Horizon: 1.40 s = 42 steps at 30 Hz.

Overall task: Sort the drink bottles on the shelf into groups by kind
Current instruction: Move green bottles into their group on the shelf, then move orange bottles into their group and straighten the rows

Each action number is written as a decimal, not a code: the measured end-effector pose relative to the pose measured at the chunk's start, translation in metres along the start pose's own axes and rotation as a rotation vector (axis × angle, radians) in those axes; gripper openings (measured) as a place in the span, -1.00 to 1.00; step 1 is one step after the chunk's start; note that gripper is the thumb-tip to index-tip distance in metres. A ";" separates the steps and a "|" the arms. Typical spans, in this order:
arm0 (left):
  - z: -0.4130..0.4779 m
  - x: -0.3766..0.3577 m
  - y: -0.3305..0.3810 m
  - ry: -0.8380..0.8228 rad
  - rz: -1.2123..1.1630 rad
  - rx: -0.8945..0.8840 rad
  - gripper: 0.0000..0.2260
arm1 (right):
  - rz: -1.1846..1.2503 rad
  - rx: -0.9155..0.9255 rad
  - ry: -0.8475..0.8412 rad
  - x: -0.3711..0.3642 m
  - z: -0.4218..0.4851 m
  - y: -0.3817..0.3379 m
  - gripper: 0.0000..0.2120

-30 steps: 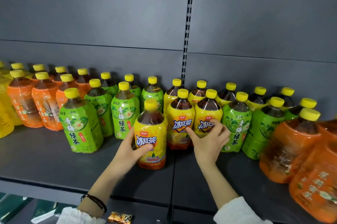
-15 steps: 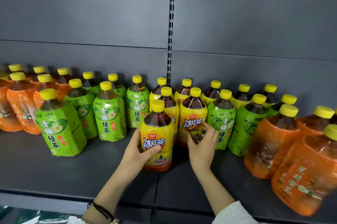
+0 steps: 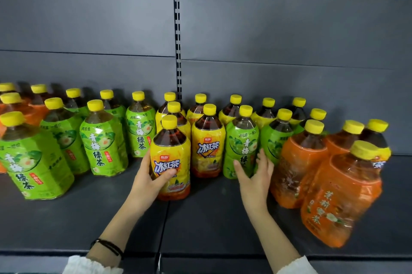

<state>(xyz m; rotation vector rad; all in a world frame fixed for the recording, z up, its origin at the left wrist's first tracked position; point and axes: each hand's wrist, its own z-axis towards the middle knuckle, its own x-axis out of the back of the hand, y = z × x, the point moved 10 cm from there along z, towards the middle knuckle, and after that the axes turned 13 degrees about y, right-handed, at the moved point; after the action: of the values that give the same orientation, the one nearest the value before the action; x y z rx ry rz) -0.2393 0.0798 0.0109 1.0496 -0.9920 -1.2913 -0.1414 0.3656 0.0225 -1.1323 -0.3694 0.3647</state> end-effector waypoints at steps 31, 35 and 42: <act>-0.042 0.026 0.017 0.424 0.139 -0.097 -0.34 | 0.266 -0.234 -0.313 0.011 -0.021 -0.006 -0.39; -0.079 -0.003 0.033 0.296 0.082 -0.272 -0.51 | 0.287 -0.261 -0.400 0.012 -0.044 -0.012 -0.35; -0.090 -0.084 0.013 -0.195 0.134 -0.117 -0.09 | 0.245 -0.201 -0.574 0.007 -0.063 -0.021 -0.35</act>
<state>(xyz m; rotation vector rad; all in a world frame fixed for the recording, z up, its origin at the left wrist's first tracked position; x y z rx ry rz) -0.1525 0.1673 0.0030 0.7652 -1.0996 -1.3413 -0.1040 0.3102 0.0186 -1.2623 -0.7862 0.8908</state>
